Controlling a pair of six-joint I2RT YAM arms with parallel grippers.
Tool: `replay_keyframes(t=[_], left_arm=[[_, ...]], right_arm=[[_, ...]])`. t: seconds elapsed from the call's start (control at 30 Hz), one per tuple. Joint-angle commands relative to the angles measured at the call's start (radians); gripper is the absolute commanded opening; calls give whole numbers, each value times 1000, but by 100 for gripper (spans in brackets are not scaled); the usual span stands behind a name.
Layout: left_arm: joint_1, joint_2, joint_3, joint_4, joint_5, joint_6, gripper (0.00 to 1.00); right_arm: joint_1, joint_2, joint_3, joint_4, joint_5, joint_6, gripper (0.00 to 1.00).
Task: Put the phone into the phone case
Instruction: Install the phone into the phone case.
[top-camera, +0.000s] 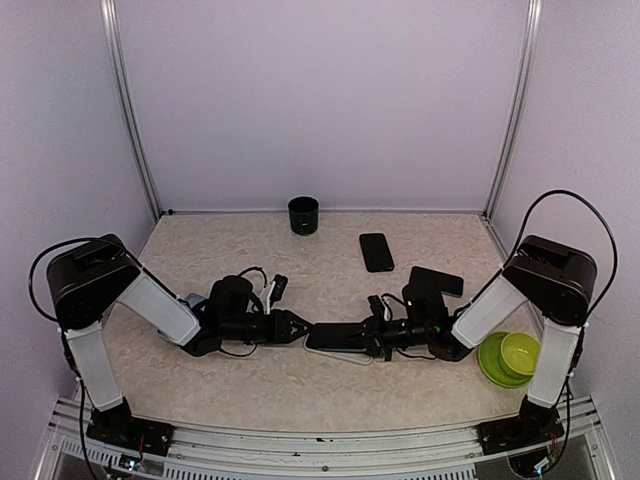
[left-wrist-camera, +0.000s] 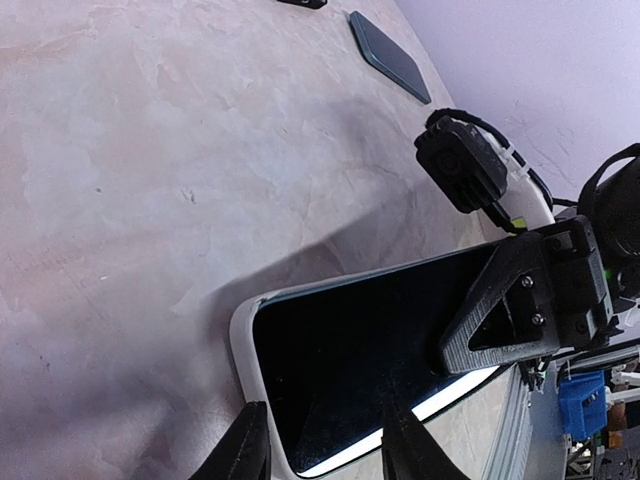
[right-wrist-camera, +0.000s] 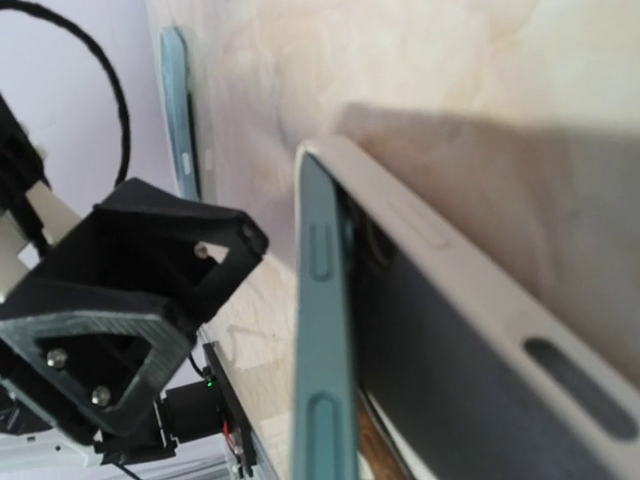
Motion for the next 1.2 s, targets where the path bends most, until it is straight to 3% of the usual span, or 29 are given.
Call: replay_keyframes(t=[0.0, 0.33, 0.63, 1.17], left_arm=[[8, 19, -11, 46, 31, -6, 38], [8, 10, -9, 21, -15, -5, 39], [4, 19, -10, 51, 20, -13, 51], [-7, 39, -6, 176, 156, -66, 51]], right_arm=[[-1, -28, -15, 125, -31, -11, 0], [-1, -36, -28, 178, -37, -14, 0], [2, -32, -28, 220, -47, -30, 0], [31, -7, 20, 254, -95, -126, 0]])
